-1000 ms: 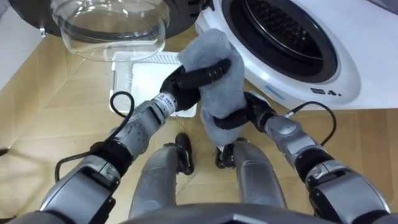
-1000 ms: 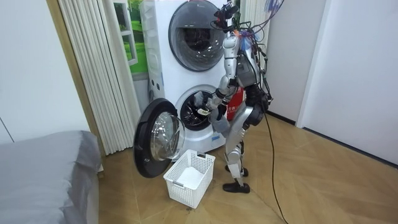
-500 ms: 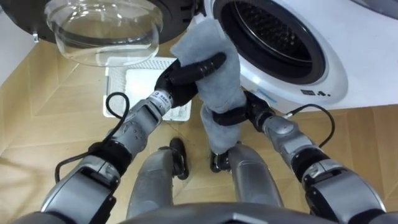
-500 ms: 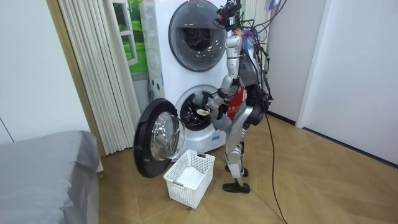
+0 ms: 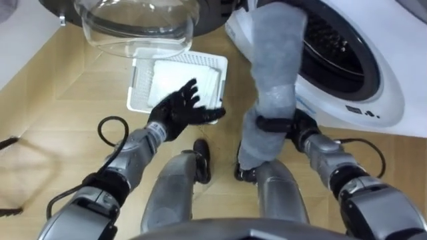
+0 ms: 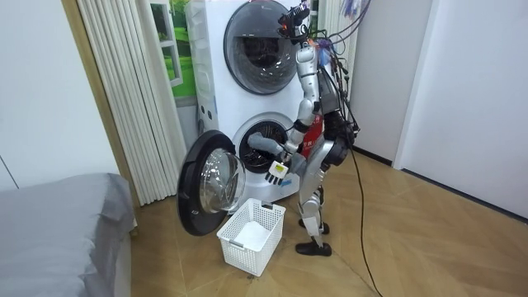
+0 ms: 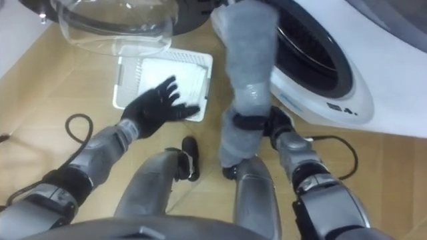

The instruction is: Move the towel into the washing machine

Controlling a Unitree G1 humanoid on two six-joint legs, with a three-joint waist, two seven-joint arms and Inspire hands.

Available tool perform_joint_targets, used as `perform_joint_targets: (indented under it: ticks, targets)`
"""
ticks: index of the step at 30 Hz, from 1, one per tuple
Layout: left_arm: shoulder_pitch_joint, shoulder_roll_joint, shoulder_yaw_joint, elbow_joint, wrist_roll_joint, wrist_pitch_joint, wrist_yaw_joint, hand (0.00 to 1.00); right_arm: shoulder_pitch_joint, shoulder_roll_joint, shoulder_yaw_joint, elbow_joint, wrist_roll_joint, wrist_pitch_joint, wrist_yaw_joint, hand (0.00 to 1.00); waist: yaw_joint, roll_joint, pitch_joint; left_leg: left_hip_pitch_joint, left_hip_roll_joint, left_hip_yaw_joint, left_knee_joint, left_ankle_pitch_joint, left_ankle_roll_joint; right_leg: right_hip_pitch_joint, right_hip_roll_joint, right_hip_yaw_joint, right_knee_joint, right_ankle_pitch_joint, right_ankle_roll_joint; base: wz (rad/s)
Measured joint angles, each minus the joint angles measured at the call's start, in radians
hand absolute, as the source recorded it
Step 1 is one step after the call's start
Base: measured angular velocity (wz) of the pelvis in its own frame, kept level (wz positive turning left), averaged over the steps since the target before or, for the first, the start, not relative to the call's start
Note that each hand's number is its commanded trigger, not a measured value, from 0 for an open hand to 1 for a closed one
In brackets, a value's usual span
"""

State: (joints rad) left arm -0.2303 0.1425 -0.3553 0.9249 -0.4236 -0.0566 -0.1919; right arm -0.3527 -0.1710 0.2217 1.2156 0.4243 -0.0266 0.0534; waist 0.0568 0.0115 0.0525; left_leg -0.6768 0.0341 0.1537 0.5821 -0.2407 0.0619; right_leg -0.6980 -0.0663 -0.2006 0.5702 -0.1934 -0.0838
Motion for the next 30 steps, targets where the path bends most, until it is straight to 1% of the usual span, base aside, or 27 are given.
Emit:
perform_joint_targets:
  ticks: [2, 4, 5, 6, 13, 17, 19, 20, 21, 25, 27, 28, 30]
  targets:
    - [0.005, 0.0, 0.0, 0.019, 0.062, 0.0, 0.043, 0.0, 0.001, -0.007, -0.009, 0.005, 0.055, 0.008, -0.001, 1.0, -0.001, -0.003, 0.0017, -0.004, -0.003, 0.0, 0.002, 0.001, 0.002, -0.003, -0.004, -0.001, 0.003, -0.003, 0.002, 0.06]
    - [0.009, 0.004, 0.001, 0.021, 0.114, 0.0, 0.079, 0.0, 0.001, -0.016, -0.01, 0.007, 0.101, 0.011, -0.002, 1.0, 0.001, -0.009, 0.0054, -0.012, -0.007, 0.0, 0.003, 0.003, 0.005, -0.012, -0.009, -0.001, 0.01, -0.004, 0.004, 0.06]
    - [0.008, 0.005, 0.002, 0.021, 0.137, 0.0, 0.096, 0.0, -0.001, -0.023, -0.01, 0.007, 0.119, 0.014, -0.006, 1.0, 0.001, -0.014, 0.0088, -0.017, -0.012, 0.002, 0.003, 0.005, 0.008, -0.023, -0.017, -0.001, 0.022, -0.009, 0.006, 0.08]
    - [0.008, 0.005, 0.004, 0.022, 0.152, 0.0, 0.109, 0.0, -0.004, -0.027, -0.01, 0.007, 0.14, 0.018, -0.011, 1.0, 0.004, -0.017, 0.0103, -0.022, -0.015, 0.004, 0.001, 0.005, 0.01, -0.03, -0.021, -0.001, 0.027, -0.01, 0.007, 0.07]
    - [0.011, 0.005, 0.036, 0.046, 0.154, 0.004, 0.153, 0.0, -0.033, -0.035, -0.01, 0.046, 0.31, 0.04, -0.007, 1.0, 0.005, -0.017, 0.0103, -0.043, -0.015, -0.003, 0.015, 0.005, 0.01, -0.046, -0.023, -0.007, 0.036, -0.01, 0.007, 0.02]
    - [0.013, 0.004, 0.035, 0.065, 0.153, 0.004, 0.18, 0.0, -0.04, -0.042, -0.02, 0.064, 0.474, 0.05, 0.007, 1.0, 0.005, -0.017, 0.0101, -0.043, -0.015, -0.002, 0.024, 0.005, 0.011, -0.045, -0.023, -0.005, 0.044, -0.011, 0.006, 0.0]
    - [0.013, 0.004, 0.034, 0.073, 0.153, 0.005, 0.184, 0.0, -0.04, -0.047, -0.027, 0.068, 0.53, 0.052, 0.011, 1.0, 0.002, -0.018, 0.0105, -0.039, -0.021, -0.001, 0.024, 0.006, 0.012, -0.047, -0.031, -0.004, 0.055, -0.015, 0.007, 0.04]
    - [0.013, 0.001, 0.034, 0.081, 0.153, 0.008, 0.189, 0.0, -0.04, -0.052, -0.039, 0.071, 0.56, 0.055, 0.011, 1.0, 0.001, -0.018, 0.0106, -0.034, -0.029, -0.001, 0.023, 0.007, 0.014, -0.047, -0.039, -0.002, 0.067, -0.021, 0.009, 0.09]
    - [0.008, -0.001, 0.034, 0.087, 0.153, 0.011, 0.194, 0.0, -0.04, -0.059, -0.048, 0.074, 0.598, 0.065, 0.011, 1.0, 0.001, -0.019, 0.0106, -0.031, -0.032, 0.001, 0.021, 0.008, 0.015, -0.047, -0.043, 0.001, 0.077, -0.025, 0.01, 0.05]
    - [0.012, 0.003, 0.034, 0.084, 0.153, 0.023, 0.222, 0.0, -0.043, -0.076, -0.056, 0.07, 0.713, 0.085, 0.007, 1.0, 0.002, -0.03, 0.01, -0.033, -0.034, 0.002, 0.02, 0.008, 0.017, -0.053, -0.046, 0.002, 0.089, -0.027, 0.01, 0.03]
    - [0.027, 0.004, 0.034, 0.072, 0.157, 0.028, 0.233, 0.0, -0.063, -0.086, -0.06, 0.068, 0.785, 0.103, 0.002, 1.0, 0.0, -0.041, 0.0093, -0.03, -0.032, 0.009, 0.021, 0.008, 0.017, -0.054, -0.047, 0.005, 0.092, -0.026, 0.007, -0.05]
    - [0.029, 0.004, 0.034, 0.071, 0.16, 0.028, 0.234, 0.0, -0.071, -0.089, -0.067, 0.067, 0.797, 0.108, 0.002, 1.0, -0.001, -0.045, 0.0095, -0.03, -0.032, 0.011, 0.021, 0.009, 0.017, -0.055, -0.047, 0.006, 0.093, -0.026, 0.007, -0.04]
    - [0.041, 0.005, 0.037, 0.066, 0.173, 0.028, 0.247, 0.0, -0.104, -0.089, -0.116, 0.049, 0.852, 0.124, -0.015, 1.0, -0.006, -0.059, 0.0082, -0.031, -0.032, 0.012, 0.025, 0.009, 0.017, -0.056, -0.047, 0.007, 0.096, -0.026, 0.007, 0.0]
